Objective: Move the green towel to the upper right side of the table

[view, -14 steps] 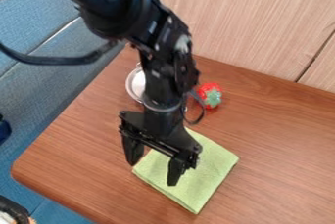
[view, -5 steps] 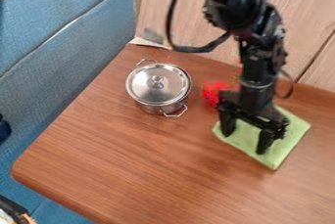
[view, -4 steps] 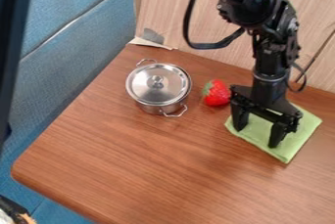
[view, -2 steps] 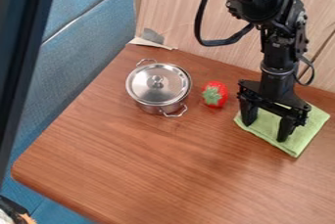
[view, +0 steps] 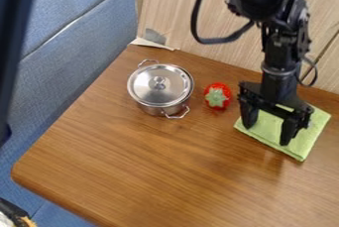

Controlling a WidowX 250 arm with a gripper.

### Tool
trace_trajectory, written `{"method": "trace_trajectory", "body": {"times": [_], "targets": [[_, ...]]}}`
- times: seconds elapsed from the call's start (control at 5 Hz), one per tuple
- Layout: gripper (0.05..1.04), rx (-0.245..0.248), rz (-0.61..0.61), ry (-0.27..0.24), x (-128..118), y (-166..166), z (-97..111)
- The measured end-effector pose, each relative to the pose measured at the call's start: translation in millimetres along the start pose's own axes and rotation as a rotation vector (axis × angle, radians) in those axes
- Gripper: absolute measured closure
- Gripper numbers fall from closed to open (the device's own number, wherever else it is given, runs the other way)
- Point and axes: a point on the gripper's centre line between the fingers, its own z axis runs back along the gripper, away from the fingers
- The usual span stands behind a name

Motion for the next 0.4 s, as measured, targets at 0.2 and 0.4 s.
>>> {"method": "trace_trajectory", "body": {"times": [0.2, 0.4], "targets": [[0.085, -0.031, -0.013, -0.06, -1.7, -5.2, 25.1], [0.085, -0.02, -0.013, -0.113, -9.7, -1.1, 48.4]]}}
